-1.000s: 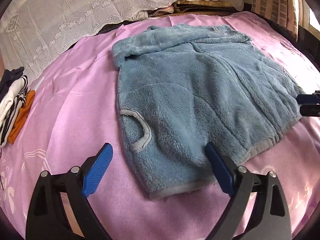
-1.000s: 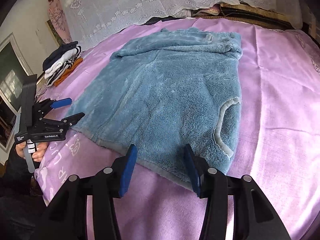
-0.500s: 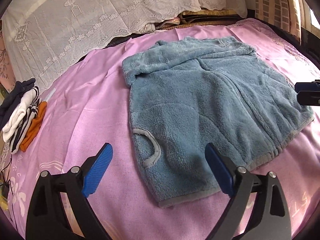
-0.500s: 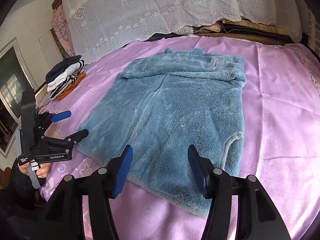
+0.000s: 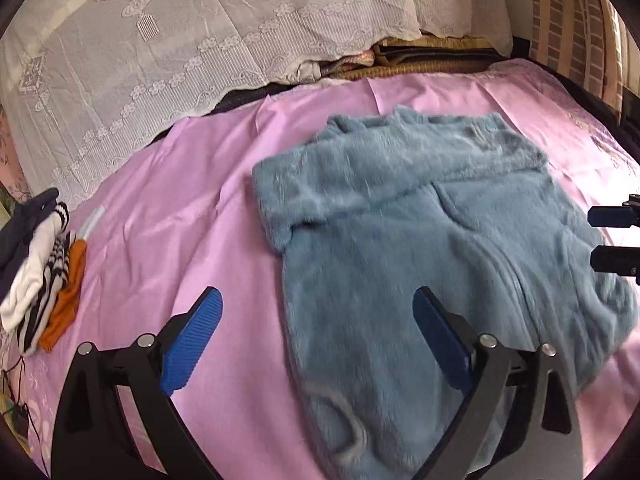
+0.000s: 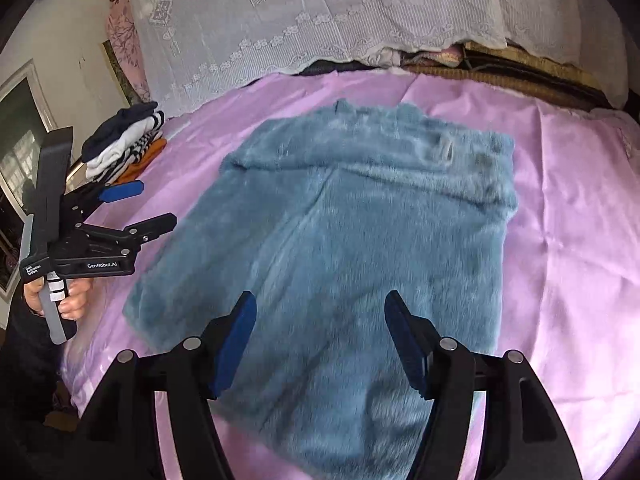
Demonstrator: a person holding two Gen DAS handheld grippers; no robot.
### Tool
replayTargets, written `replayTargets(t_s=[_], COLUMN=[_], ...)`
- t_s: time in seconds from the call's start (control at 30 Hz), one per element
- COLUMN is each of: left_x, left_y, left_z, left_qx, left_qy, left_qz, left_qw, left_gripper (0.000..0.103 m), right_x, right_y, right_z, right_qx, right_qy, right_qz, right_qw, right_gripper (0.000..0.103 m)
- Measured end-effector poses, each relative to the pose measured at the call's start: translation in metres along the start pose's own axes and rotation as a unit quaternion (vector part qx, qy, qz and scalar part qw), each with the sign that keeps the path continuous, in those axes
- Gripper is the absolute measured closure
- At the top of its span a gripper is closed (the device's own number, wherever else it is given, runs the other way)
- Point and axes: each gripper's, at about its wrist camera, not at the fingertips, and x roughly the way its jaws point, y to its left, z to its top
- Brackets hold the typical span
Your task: Fold small clothes
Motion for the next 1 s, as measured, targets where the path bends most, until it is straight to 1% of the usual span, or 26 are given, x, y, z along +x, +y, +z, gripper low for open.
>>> replayTargets(t_s=[0.03, 0.1, 0.17, 0.2, 0.27, 0.33, 0.37, 0.47, 0.53, 0.57, 0.6, 0.63, 0.7, 0.73, 0.77, 0.83, 0.9, 0.93, 1.0], left_x=[0.01, 0.032, 0.058, 0.072, 0.103, 0.134, 0.149, 0.195, 0.225, 0.239, 0.251, 0.259, 0.261, 0.258, 0.251, 0.228, 0.203, 0.192, 0.17], left_y=[0.002, 0.002, 0.004, 0.005, 0.006, 0.005, 0.003, 0.0, 0.003, 0.006, 0.01, 0.014, 0.022, 0.023, 0.024, 0.021, 0.017, 0.016, 0.015], left_z=[0.018, 0.051, 0.082, 0.096, 0.12, 0.138, 0.144, 0.155, 0.157, 0.156, 0.153, 0.149, 0.146, 0.147, 0.148, 0.148, 0.142, 0.138, 0.125], left_qx=[-0.003, -0.005, -0.014, -0.02, -0.034, -0.041, -0.041, -0.044, -0.061, -0.07, -0.08, -0.096, -0.121, -0.123, -0.12, -0.097, -0.078, -0.076, -0.077], left_qy=[-0.003, -0.008, -0.005, 0.001, 0.021, 0.043, 0.052, 0.081, 0.107, 0.121, 0.132, 0.137, 0.138, 0.135, 0.122, 0.088, 0.053, 0.042, 0.022], left_qz=[0.006, 0.015, 0.024, 0.022, 0.006, -0.005, -0.002, 0.018, 0.036, 0.036, 0.029, 0.021, 0.001, 0.001, 0.009, 0.032, 0.046, 0.045, 0.032], left_qw=[1.0, 0.9998, 0.9996, 0.9996, 0.9992, 0.9982, 0.9978, 0.9956, 0.9918, 0.9896, 0.9875, 0.9857, 0.983, 0.9833, 0.9852, 0.9909, 0.9944, 0.9952, 0.9963], left_gripper=[0.009, 0.009, 0.009, 0.009, 0.009, 0.009, 0.009, 0.009, 0.009, 0.008, 0.004, 0.004, 0.004, 0.004, 0.004, 0.004, 0.004, 0.004, 0.004], right_x=[0.009, 0.032, 0.058, 0.073, 0.103, 0.131, 0.144, 0.182, 0.207, 0.219, 0.229, 0.235, 0.237, 0.232, 0.225, 0.208, 0.191, 0.183, 0.164], right_y=[-0.004, -0.016, -0.029, -0.037, -0.054, -0.07, -0.076, -0.09, -0.099, -0.104, -0.11, -0.115, -0.119, -0.117, -0.115, -0.107, -0.102, -0.099, -0.092], right_z=[0.018, 0.053, 0.086, 0.102, 0.127, 0.146, 0.152, 0.166, 0.169, 0.17, 0.169, 0.168, 0.17, 0.172, 0.174, 0.175, 0.17, 0.165, 0.154], right_qx=[-0.001, 0.008, 0.025, 0.032, 0.056, 0.081, 0.092, 0.114, 0.13, 0.138, 0.15, 0.162, 0.176, 0.177, 0.174, 0.166, 0.166, 0.168, 0.16], right_qy=[-0.009, -0.013, -0.012, -0.011, 0.0, 0.012, 0.016, 0.044, 0.064, 0.075, 0.078, 0.077, 0.064, 0.053, 0.037, 0.01, 0.0, -0.005, -0.013], right_qz=[-0.012, -0.015, -0.023, -0.03, -0.033, -0.036, -0.038, -0.035, -0.042, -0.047, -0.054, -0.053, -0.054, -0.059, -0.063, -0.061, -0.042, -0.035, -0.024], right_qw=[1.0, 1.0, 0.999, 0.999, 0.998, 0.996, 0.995, 0.992, 0.989, 0.986, 0.984, 0.982, 0.981, 0.981, 0.982, 0.984, 0.985, 0.985, 0.987], right_gripper=[0.042, 0.069, 0.077, 0.078, 0.079, 0.079, 0.079, 0.079, 0.079, 0.079, 0.082, 0.082, 0.084, 0.084, 0.084, 0.079, 0.079, 0.079, 0.079])
